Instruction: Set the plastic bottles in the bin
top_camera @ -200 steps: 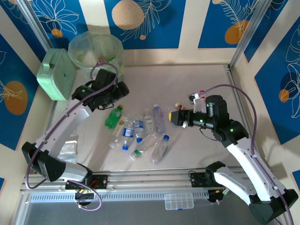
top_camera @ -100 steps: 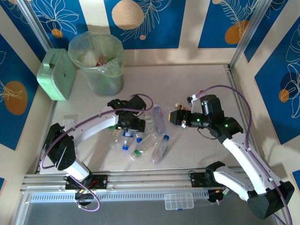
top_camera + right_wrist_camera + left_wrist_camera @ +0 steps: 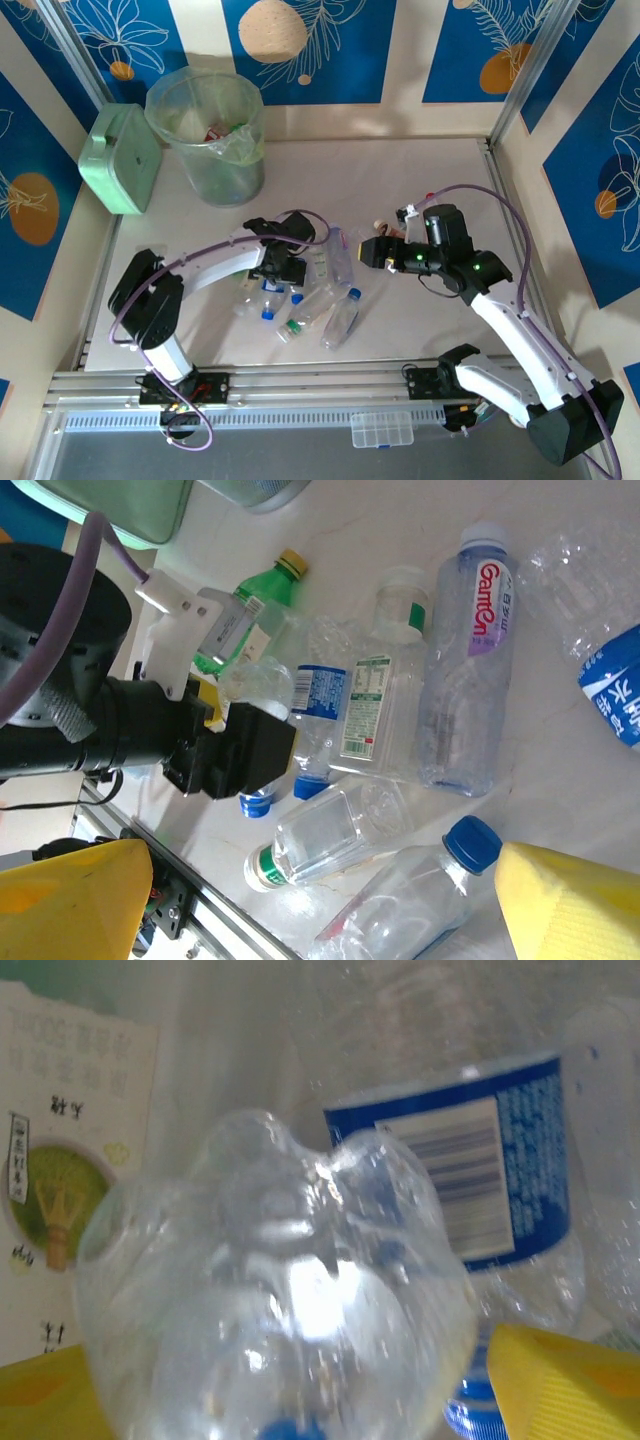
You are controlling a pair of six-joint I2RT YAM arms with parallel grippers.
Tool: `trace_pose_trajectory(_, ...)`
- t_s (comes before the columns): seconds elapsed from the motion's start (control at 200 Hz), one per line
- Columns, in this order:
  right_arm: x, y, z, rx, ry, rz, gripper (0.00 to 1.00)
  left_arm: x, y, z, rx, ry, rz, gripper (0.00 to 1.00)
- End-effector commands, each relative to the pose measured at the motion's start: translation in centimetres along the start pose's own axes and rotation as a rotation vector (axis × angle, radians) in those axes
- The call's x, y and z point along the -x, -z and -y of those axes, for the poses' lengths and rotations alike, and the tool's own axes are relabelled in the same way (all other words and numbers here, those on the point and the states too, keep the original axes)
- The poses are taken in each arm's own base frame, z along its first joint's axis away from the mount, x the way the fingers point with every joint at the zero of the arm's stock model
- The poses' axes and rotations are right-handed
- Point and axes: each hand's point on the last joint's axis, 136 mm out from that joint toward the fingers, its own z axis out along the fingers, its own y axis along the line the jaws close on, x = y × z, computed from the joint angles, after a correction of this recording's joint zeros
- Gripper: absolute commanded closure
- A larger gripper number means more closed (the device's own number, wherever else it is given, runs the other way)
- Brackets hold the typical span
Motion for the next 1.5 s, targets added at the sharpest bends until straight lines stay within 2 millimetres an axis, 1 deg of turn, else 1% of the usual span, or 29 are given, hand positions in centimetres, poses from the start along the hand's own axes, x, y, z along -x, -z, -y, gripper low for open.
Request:
trace_pose_trajectory(0.0,-0.1,0.1,-0.4,0.029,-0.005,0.006,0.11,0.4,-0.7,-0.3,0.004,0.014,0.005,0.20)
trace_pose_trajectory(0.12,-0.1,0.0,-0.2,0.027,-0.002,0.007,0.10,0.2,-1.7,-0.4,0.016,0.016,-0.016,0.27)
trace_pose_trajectory(0.18,-0.2,-0.1,-0.3,0.035,-0.004,0.003,0.10,0.4,-1.8,-0.5,0.024,0.018,-0.019,0.31)
trace_pose_trajectory(0.325,0.0,-0.1,-0.7,0.051,0.001,0.005,0.11,1.0,-1.3,-0.7,0.023,0.020,0.003,0.42)
trace_pose_trajectory(0.425,0.1,0.1,-0.6,0.044,0.007,0.007,0.11,1.2,-0.9,-0.7,0.020,0.014,0.016,0.46)
trace_pose_trajectory(0.625,0.2,0.3,-0.8,0.044,0.011,0.007,0.11,1.4,0.1,-0.7,0.007,0.008,0.035,0.48)
trace_pose_trajectory(0.72,0.4,0.5,-1.0,0.045,0.015,0.012,0.11,1.7,1.2,-0.4,-0.025,0.002,0.049,0.48)
trace_pose_trajectory(0.785,0.5,0.7,-1.1,0.045,0.018,0.018,0.11,2.1,2.4,-0.1,-0.053,-0.007,0.070,0.48)
trace_pose_trajectory(0.865,0.7,0.9,-1.4,0.053,0.021,0.026,0.11,3.0,4.3,0.8,-0.126,-0.034,0.129,0.48)
trace_pose_trajectory(0.945,0.7,0.9,-2.1,0.091,0.024,0.029,0.11,3.8,7.0,3.2,-0.303,-0.092,0.227,0.46)
trace_pose_trajectory(1.025,0.6,0.9,-2.8,0.126,0.035,0.023,0.11,4.5,9.9,4.9,-0.454,-0.133,0.344,0.46)
trace_pose_trajectory(1.055,0.5,0.9,-3.0,0.133,0.040,0.022,0.11,4.8,11.2,5.2,-0.494,-0.146,0.391,0.46)
trace_pose_trajectory(1.155,0.5,1.1,-3.3,0.138,0.052,0.028,0.11,5.5,14.4,5.6,-0.581,-0.164,0.504,0.51)
trace_pose_trajectory(1.2,0.5,1.2,-3.5,0.142,0.059,0.033,0.11,5.4,16.4,6.5,-0.677,-0.196,0.552,0.50)
trace_pose_trajectory(1.255,0.5,1.4,-3.7,0.148,0.066,0.041,0.11,5.4,19.4,7.6,-0.809,-0.247,0.641,0.50)
trace_pose_trajectory(1.325,0.6,1.7,-3.8,0.152,0.075,0.053,0.11,5.6,22.7,7.8,-0.884,-0.281,0.755,0.51)
trace_pose_trajectory(1.47,0.9,2.5,-4.3,0.168,0.095,0.086,0.11,6.4,27.8,7.1,-0.992,-0.300,0.906,0.54)
trace_pose_trajectory(1.495,0.8,2.6,-4.4,0.172,0.099,0.089,0.11,6.5,29.0,6.9,-1.029,-0.297,0.949,0.54)
